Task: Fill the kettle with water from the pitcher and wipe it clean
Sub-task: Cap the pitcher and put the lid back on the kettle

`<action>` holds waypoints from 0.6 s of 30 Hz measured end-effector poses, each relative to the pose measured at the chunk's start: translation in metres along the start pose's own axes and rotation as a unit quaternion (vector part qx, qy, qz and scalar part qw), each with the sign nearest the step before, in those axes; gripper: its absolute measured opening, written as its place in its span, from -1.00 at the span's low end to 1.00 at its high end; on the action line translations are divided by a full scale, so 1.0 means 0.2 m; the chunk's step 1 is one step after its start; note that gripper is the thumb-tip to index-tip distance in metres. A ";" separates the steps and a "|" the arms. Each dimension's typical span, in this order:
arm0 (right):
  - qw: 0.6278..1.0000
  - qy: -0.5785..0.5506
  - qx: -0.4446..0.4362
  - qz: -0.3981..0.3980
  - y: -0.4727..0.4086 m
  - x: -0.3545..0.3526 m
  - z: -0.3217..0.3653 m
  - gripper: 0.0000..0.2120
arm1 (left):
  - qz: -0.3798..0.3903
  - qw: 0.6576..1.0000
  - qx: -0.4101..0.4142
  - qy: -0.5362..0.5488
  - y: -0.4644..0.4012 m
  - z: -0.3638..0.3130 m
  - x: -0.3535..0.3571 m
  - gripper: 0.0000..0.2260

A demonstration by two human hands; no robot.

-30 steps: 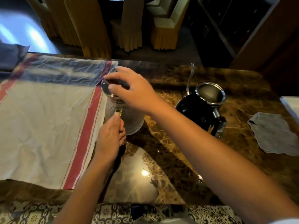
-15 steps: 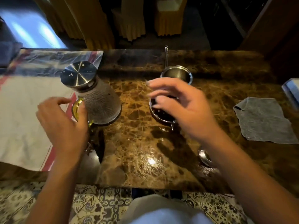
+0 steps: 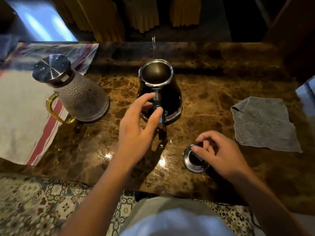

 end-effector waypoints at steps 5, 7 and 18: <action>0.991 0.132 -0.004 0.023 0.02 0.05 -0.10 -0.75 | 0.006 0.995 -0.038 0.091 -0.03 0.01 0.14 -0.75; 0.987 0.160 -0.018 0.032 0.03 0.05 -0.12 -0.80 | 0.004 0.993 -0.029 0.117 -0.03 0.01 0.16 -0.77; 0.997 0.074 -0.024 0.027 0.01 -0.04 -0.18 -0.64 | -0.065 0.986 -0.012 0.151 0.01 0.12 0.11 -0.82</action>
Point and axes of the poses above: each hand's wrist, its own y-axis away from the middle knuckle, its own x-axis out of the palm, z = x × y, the point moved 2 cm from there along -y, towards the middle knuckle, and after that the axes turned 9 degrees about z, right-handed, at the moved point
